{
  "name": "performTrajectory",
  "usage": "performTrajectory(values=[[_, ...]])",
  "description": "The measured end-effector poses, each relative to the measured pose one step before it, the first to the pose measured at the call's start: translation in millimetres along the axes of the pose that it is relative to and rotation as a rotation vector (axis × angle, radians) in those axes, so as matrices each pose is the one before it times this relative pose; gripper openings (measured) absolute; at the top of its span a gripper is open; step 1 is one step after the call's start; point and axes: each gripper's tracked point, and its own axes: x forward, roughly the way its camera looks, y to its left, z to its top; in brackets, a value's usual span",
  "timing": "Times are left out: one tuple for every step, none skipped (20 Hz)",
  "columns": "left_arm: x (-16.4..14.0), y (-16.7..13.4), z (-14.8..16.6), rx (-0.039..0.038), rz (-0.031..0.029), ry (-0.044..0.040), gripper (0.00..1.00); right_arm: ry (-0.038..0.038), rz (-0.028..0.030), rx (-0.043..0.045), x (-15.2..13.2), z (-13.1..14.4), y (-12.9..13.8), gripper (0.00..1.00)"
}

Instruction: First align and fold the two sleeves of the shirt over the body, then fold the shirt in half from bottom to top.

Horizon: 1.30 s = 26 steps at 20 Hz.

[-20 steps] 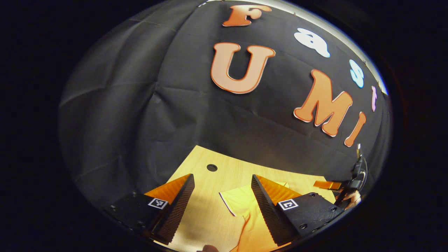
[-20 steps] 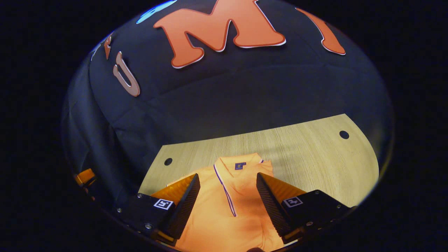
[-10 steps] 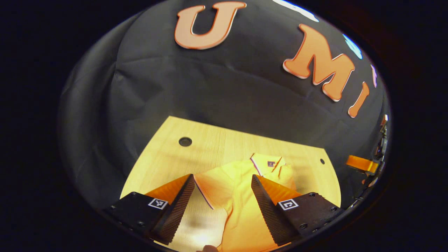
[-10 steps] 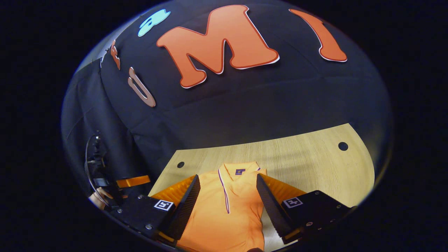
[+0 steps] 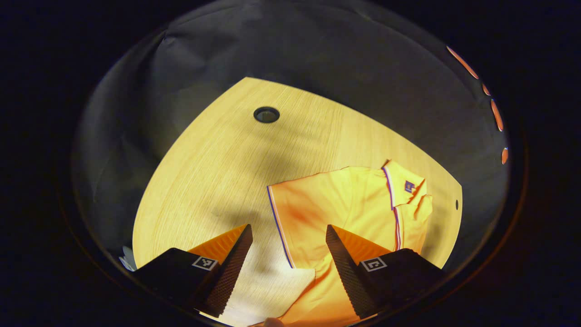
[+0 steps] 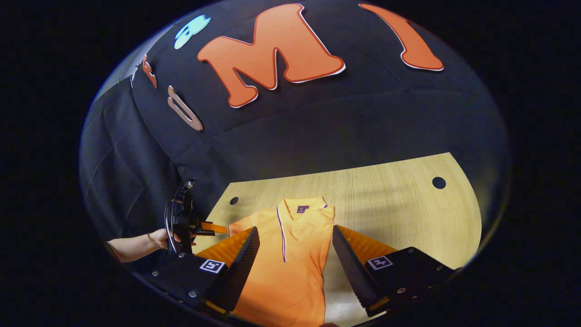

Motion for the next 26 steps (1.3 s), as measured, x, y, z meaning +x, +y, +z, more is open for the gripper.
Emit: performTrajectory(values=[[7.21, 4.01, -5.3, -0.00032, 0.02035, 0.03283, 0.98, 0.00603, 0.00169, 0.00951, -0.42, -1.69, -4.51, 0.98], [7.51, 3.05, -3.25, 0.00182, 0.01966, 0.02347, 0.98, 0.00329, -0.00185, 0.01013, -0.12, -0.71, -5.33, 0.98], [6.72, 1.02, -0.39, 0.00374, 0.01583, 0.01122, 0.98, 0.00229, -0.00283, 0.01107, 1.06, -0.97, -4.67, 0.98], [5.41, 0.14, -0.98, 0.00734, 0.02006, 0.00747, 0.98, 0.00293, -0.00174, 0.01016, 0.38, -1.02, -5.35, 0.98], [5.36, -0.64, 0.25, 0.01105, 0.01708, 0.0049, 0.98, 0.00265, -0.00245, 0.01015, 0.19, -1.41, -4.68, 0.98], [4.09, 0.14, -0.14, 0.01065, 0.01968, 0.00365, 0.98, 0.00359, -0.00427, 0.00901, -1.39, -1.13, -5.37, 0.98], [3.74, 0.1, 0.05, 0.00902, 0.021, 0.00495, 0.96, 0.00337, -0.0024, 0.00776, -0.86, -0.87, -4.97, 0.98], [3.66, 0.89, -1.33, 0.00476, 0.0201, 0.01084, 0.98, 0.00199, 0.0, 0.00897, 0.12, 0.05, -4.17, 0.98], [2.42, 1.23, -2.84, 0.00301, 0.01978, 0.02002, 0.98, 0.00012, -0.00246, 0.0087, -1.32, -0.37, -5.88, 0.98], [-0.4, -1.0, -1.98, -0.00906, 0.00316, 0.01782, 1.0, -0.00158, -0.00779, 0.00435, -0.68, -0.5, -5.55, 0.98], [5.09, -0.43, 4.05, -0.00933, -0.00128, -0.02343, 0.98, -0.00094, -0.01183, 0.0034, -1.14, -0.62, -7.55, 0.98], [-2.6, -0.66, -0.28, -0.00011, -0.00201, 0.01749, 0.95, 0.00343, -0.00618, 0.00876, -0.57, -1.61, -6.07, 0.98], [0.26, -0.41, 1.93, -0.00668, -0.00534, -0.00592, 0.95, 0.00125, -0.00115, 0.014, -0.8, -1.24, -3.82, 0.98], [-0.2, -0.34, -1.95, -0.00422, 0.00186, 0.0053, 0.95, 0.00131, 0.00056, 0.01457, -1.33, -1.19, -3.45, 0.98], [-1.39, -0.25, -1.52, 0.00523, -0.00075, 0.00308, 0.95, 0.001, 0.00101, 0.01328, -1.08, -1.93, -3.47, 0.98], [0.76, -0.75, -0.17, -0.00232, -0.00288, -0.00676, 0.95, -0.00067, 0.0004, 0.01287, -2.38, -0.86, -3.24, 0.98], [-1.0, -0.14, 0.57, 0.0046, 0.00202, 0.00354, 0.95, 0.00125, 0.00067, 0.01568, -0.8, -2.27, -1.24, 0.98], [-0.49, -1.17, 2.83, 0.00411, -0.003, -0.01073, 0.95, 0.00258, -0.00065, 0.01262, -3.87, -2.4, -1.28, 0.98], [0.92, -1.09, 0.05, 0.0133, -0.00203, 0.01104, 0.89, 0.00256, -0.00218, 0.00665, -4.93, -1.85, -0.86, 0.98], [1.66, -2.57, 0.56, 0.01502, -0.00492, -0.00329, 0.89, -0.00171, -0.0037, -0.00141, -3.99, -0.74, -0.59, 0.98], [3.24, -4.79, -0.22, 0.00867, -0.00532, 0.00018, 0.75, -0.00879, -0.00523, -0.00307, -1.45, 1.19, -0.17, 0.98], [-4.56, -5.58, 0.08, 0.03259, -0.01971, -0.00665, 0.6, -0.00676, -0.00057, 0.00092, -4.03, 2.2, 0.55, 0.98], [4.41, -1.06, 2.03, 0.00773, 0.01605, -0.01991, 0.31, -0.00513, -0.00207, 0.0035, -2.33, 1.12, 1.49, 0.98], [-2.49, 0.64, 2.4, 0.01513, 0.0182, 0.01047, 0.02, 0.00038, -0.00734, 0.00435, -2.65, -0.27, -0.72, 0.98], [0.95, -1.16, 0.46, 0.0264, 0.01055, -0.00247, 0.01, 0.00131, -0.00218, 0.00441, -1.67, 0.4, 0.87, 0.98], [-3.73, -2.93, -2.81, 0.03325, -0.00568, -0.00597, 0.01, 0.00116, -0.00133, 0.00627, -0.77, -0.38, 2.02, 0.98]])
